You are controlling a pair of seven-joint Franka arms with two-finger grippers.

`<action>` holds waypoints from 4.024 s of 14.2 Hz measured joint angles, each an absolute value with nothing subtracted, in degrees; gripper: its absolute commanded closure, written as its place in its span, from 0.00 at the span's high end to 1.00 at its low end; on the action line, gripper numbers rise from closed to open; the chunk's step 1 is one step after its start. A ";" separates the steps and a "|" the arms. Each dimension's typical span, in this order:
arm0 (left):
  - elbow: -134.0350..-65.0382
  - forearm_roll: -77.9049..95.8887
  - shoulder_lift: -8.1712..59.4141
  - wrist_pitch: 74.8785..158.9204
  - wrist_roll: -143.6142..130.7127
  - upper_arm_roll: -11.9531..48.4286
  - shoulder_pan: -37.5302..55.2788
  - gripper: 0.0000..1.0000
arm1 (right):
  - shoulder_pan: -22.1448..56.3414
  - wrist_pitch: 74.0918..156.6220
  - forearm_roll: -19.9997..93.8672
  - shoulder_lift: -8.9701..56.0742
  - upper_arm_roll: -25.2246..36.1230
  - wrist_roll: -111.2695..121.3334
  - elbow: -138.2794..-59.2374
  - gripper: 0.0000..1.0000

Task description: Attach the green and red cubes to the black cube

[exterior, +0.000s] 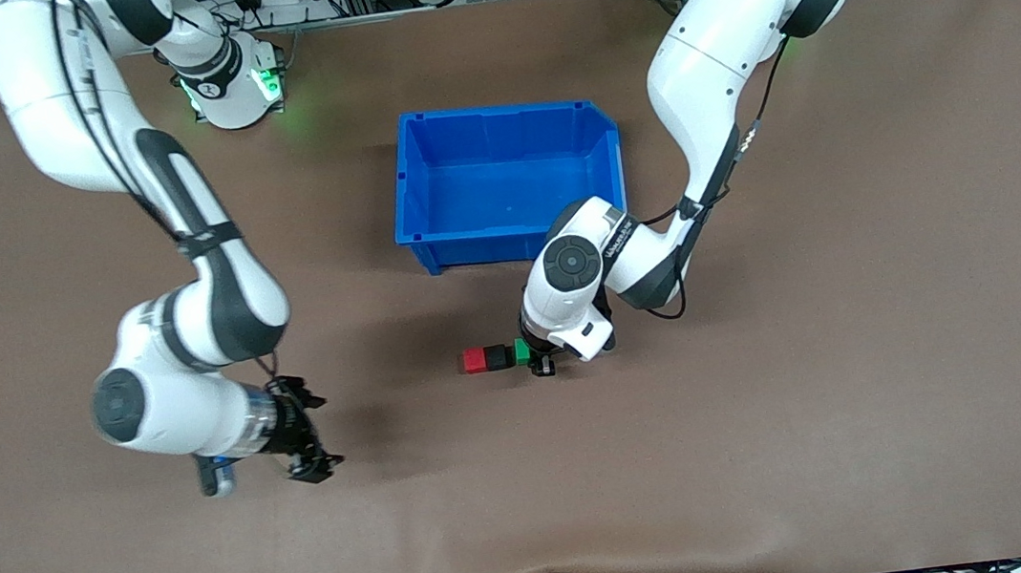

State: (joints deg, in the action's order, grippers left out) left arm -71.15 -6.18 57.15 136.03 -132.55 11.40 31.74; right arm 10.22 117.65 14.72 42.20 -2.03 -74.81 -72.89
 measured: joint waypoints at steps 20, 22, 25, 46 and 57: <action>-67.32 -9.09 54.82 136.80 -125.54 6.15 34.79 1.00 | -1.21 77.24 -1.72 12.12 0.76 13.05 -70.94 1.00; -67.11 -9.70 50.05 131.70 -121.24 4.31 34.04 1.00 | -1.21 74.95 -1.71 8.94 2.45 14.95 -71.56 1.00; -68.17 -9.71 43.53 124.13 -107.87 4.18 31.75 1.00 | -1.19 76.94 -1.71 5.86 3.46 16.73 -77.31 1.00; -95.78 -2.51 6.63 102.99 -21.22 6.86 0.93 1.00 | -0.64 79.70 -1.68 0.17 3.85 16.94 -83.89 1.00; -91.75 -2.38 0.74 87.03 4.79 -1.62 4.17 1.00 | -0.61 79.66 -1.49 0.17 3.85 15.90 -83.88 1.00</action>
State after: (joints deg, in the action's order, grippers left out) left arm -91.75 -2.38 0.74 87.03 4.79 -1.62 4.17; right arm -0.61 79.66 -1.49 0.17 3.85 15.90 -83.88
